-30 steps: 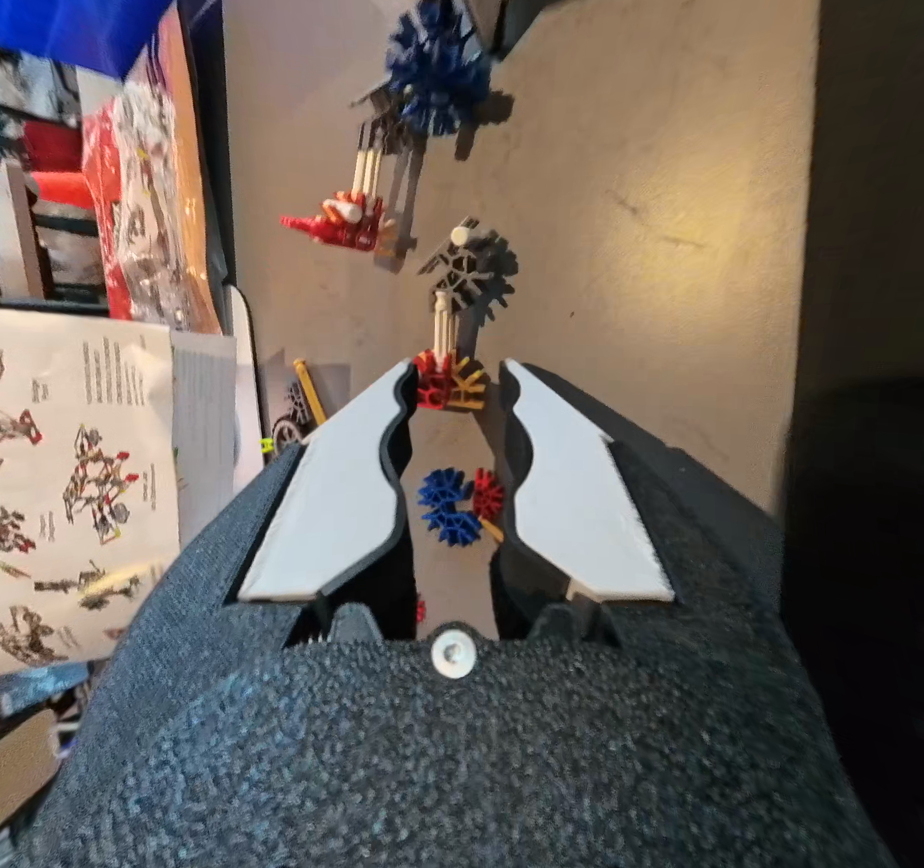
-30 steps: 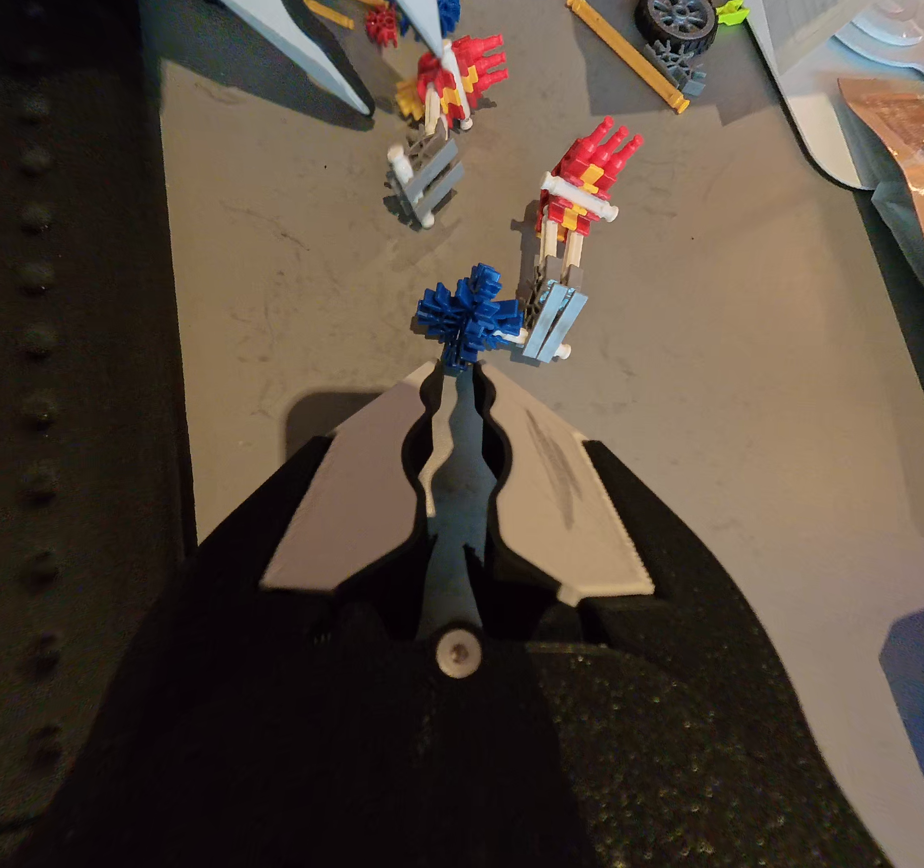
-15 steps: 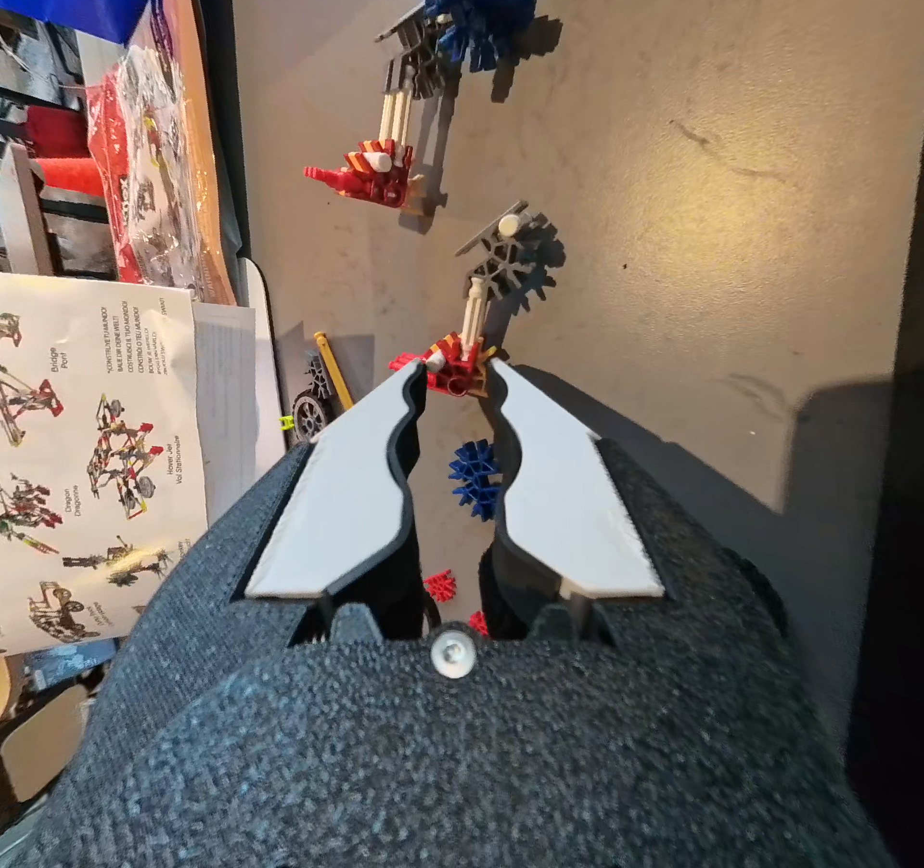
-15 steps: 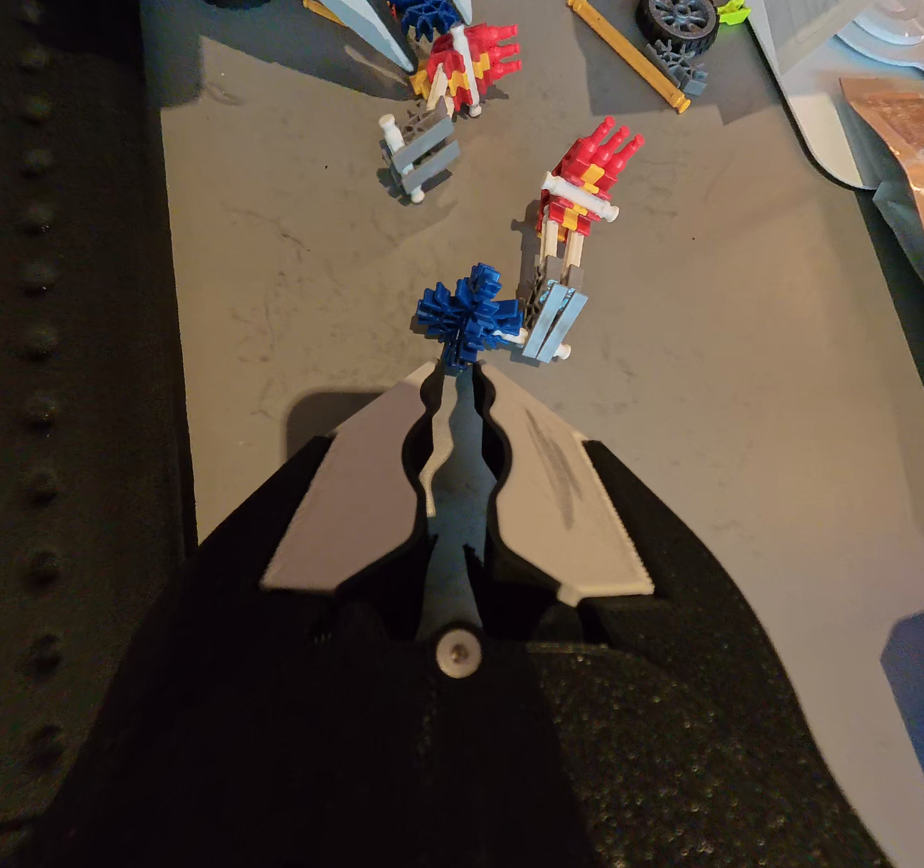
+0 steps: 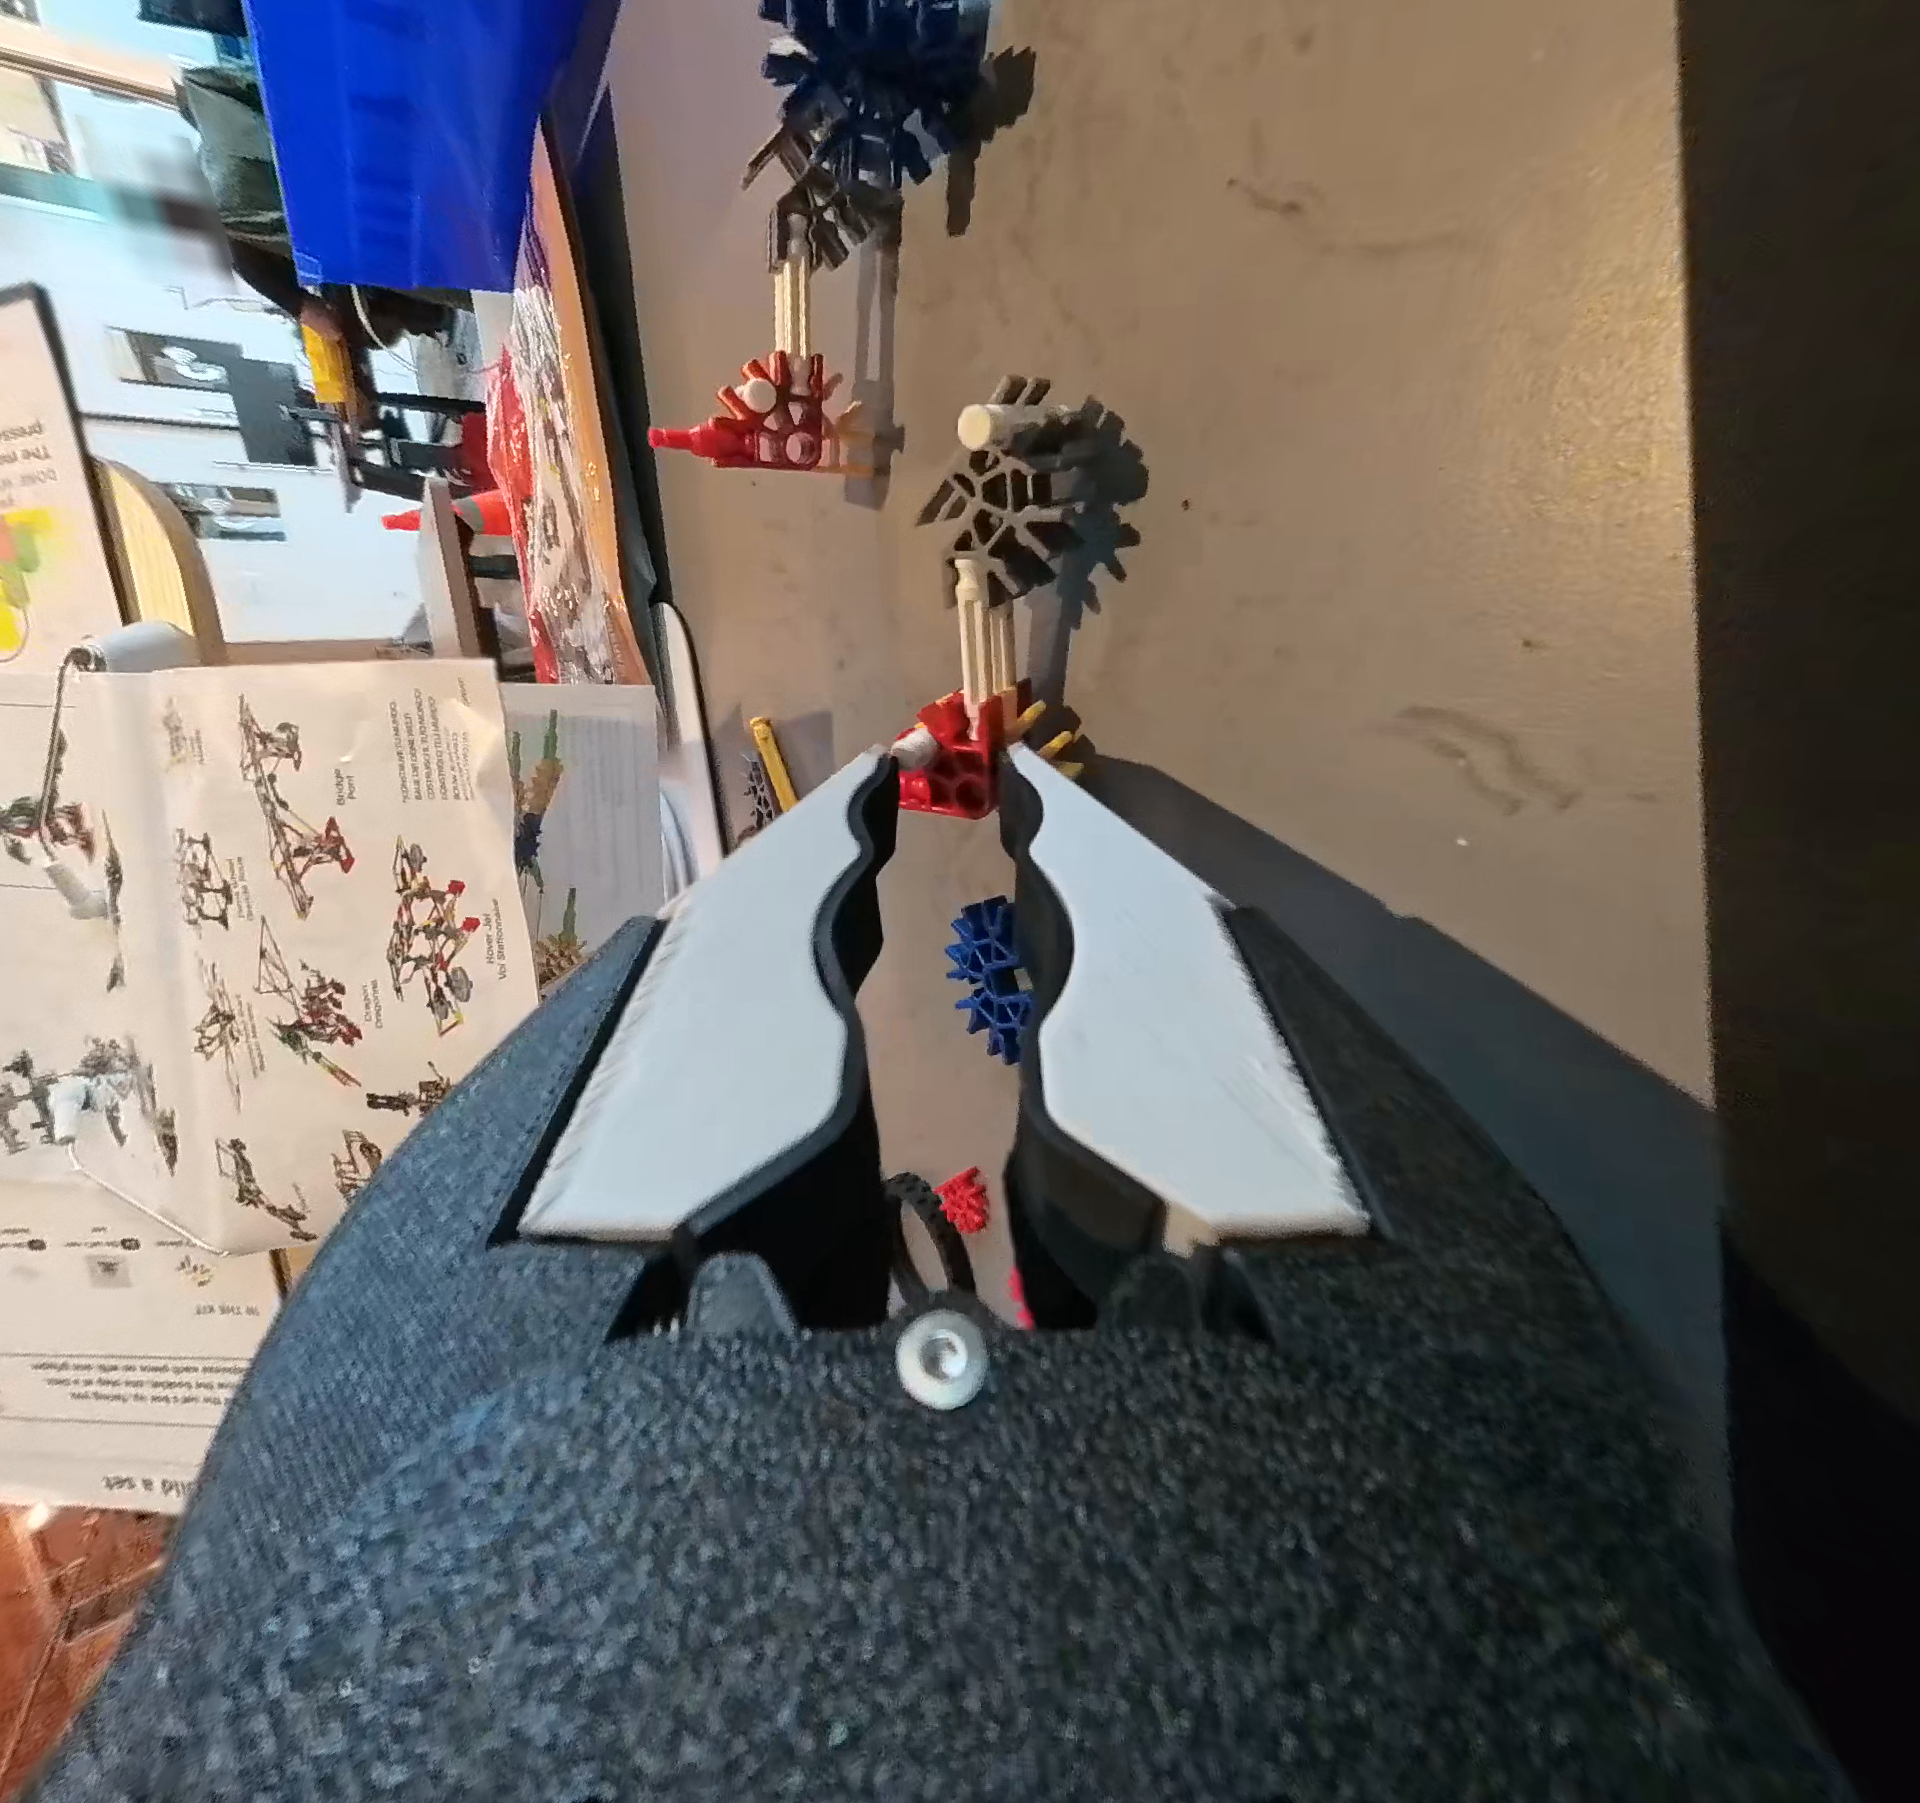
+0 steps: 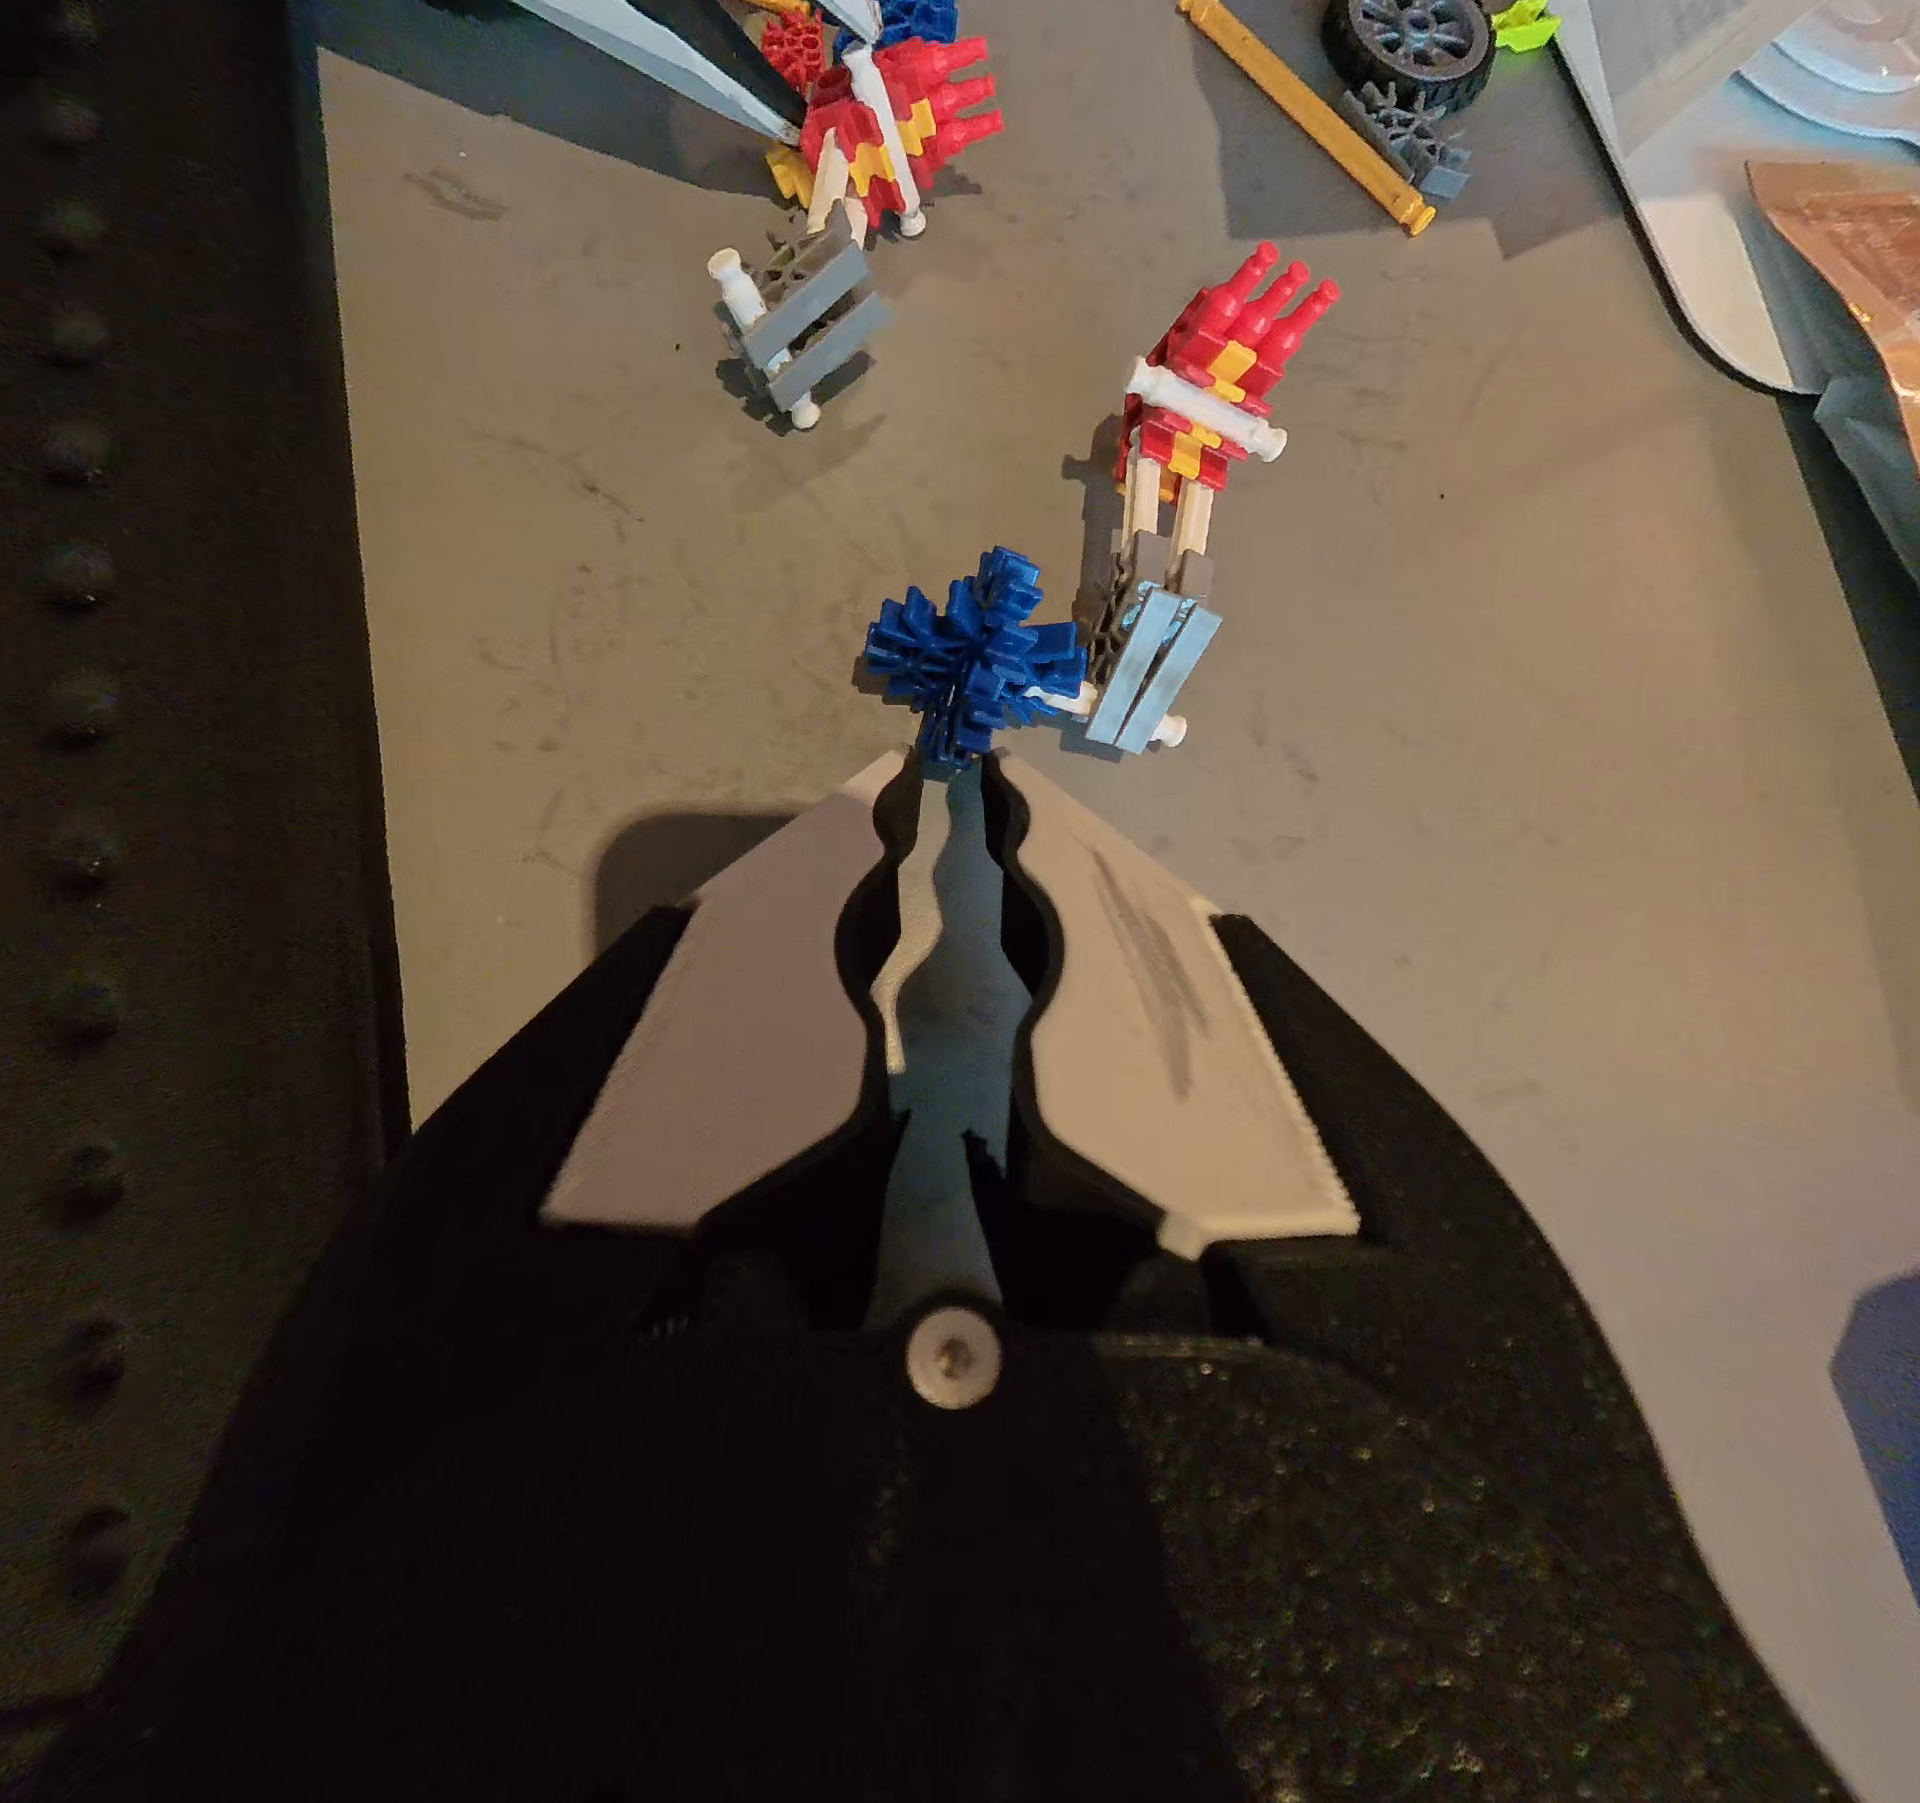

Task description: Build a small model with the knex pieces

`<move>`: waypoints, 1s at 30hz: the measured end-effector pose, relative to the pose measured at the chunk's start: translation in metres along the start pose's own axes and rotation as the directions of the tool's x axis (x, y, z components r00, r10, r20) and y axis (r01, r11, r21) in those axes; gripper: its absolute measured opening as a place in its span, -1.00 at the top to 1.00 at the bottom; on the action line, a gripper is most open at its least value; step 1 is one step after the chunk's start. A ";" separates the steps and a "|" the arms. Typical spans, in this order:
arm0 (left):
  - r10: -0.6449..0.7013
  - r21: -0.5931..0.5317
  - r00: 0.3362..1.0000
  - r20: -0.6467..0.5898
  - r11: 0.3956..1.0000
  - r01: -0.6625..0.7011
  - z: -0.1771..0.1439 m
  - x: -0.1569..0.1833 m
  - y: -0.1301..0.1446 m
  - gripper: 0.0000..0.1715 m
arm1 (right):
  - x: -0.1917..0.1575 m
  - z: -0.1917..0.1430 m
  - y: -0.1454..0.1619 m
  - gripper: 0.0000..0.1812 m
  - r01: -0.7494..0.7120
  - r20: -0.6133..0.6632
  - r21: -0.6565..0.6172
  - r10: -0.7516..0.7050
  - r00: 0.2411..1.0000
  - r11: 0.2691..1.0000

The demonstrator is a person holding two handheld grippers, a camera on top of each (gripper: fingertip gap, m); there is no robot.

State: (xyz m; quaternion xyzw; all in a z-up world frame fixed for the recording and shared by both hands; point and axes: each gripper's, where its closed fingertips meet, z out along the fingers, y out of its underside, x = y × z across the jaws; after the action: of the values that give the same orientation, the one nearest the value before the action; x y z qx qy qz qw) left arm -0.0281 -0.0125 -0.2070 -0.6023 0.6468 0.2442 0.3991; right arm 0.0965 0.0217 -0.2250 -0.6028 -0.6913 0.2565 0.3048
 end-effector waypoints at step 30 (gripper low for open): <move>-0.063 0.100 0.951 -0.304 0.990 0.097 0.012 0.015 -0.035 0.79 | 0.001 0.000 0.001 0.88 -0.001 -0.002 0.001 0.001 1.000 1.000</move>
State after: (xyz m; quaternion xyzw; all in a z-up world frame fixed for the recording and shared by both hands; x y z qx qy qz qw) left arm 0.0095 -0.0177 -0.2201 -0.6345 0.6878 0.0962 0.3394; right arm 0.0972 0.0225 -0.2252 -0.6035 -0.6905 0.2563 0.3055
